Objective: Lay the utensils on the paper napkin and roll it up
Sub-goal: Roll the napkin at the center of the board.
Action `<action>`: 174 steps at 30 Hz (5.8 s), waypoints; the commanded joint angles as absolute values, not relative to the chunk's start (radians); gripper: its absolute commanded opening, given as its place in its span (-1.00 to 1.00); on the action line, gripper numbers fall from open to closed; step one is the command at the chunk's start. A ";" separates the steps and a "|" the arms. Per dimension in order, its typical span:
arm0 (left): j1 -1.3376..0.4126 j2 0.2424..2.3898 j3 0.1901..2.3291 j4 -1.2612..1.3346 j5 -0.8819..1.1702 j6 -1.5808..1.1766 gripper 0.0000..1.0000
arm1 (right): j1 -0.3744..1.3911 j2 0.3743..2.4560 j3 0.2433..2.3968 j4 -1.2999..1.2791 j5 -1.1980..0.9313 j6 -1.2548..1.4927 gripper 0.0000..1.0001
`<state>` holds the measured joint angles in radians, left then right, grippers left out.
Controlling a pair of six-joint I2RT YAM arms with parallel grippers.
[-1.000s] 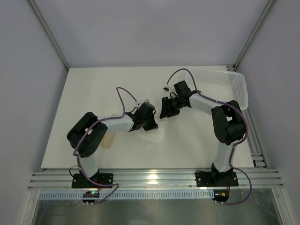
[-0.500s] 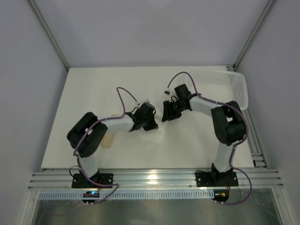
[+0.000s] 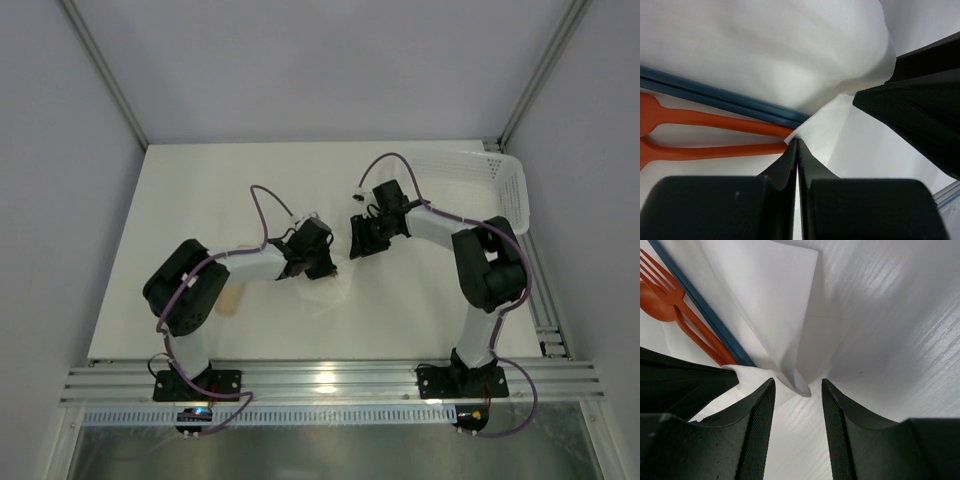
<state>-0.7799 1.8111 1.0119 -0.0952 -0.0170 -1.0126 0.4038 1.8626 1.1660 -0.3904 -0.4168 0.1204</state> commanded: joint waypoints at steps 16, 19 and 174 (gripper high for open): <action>-0.787 1.824 1.043 -0.166 -0.018 -0.989 -1.00 | 0.391 1.648 1.117 -0.354 -0.367 0.221 -0.13; -0.788 1.827 1.046 -0.163 -0.015 -0.991 -1.00 | 0.382 1.591 1.056 -0.313 -0.380 0.299 -0.12; -0.788 1.847 1.086 -0.172 -0.021 -1.012 -1.00 | 0.379 1.924 1.183 -0.385 -0.756 0.178 -0.12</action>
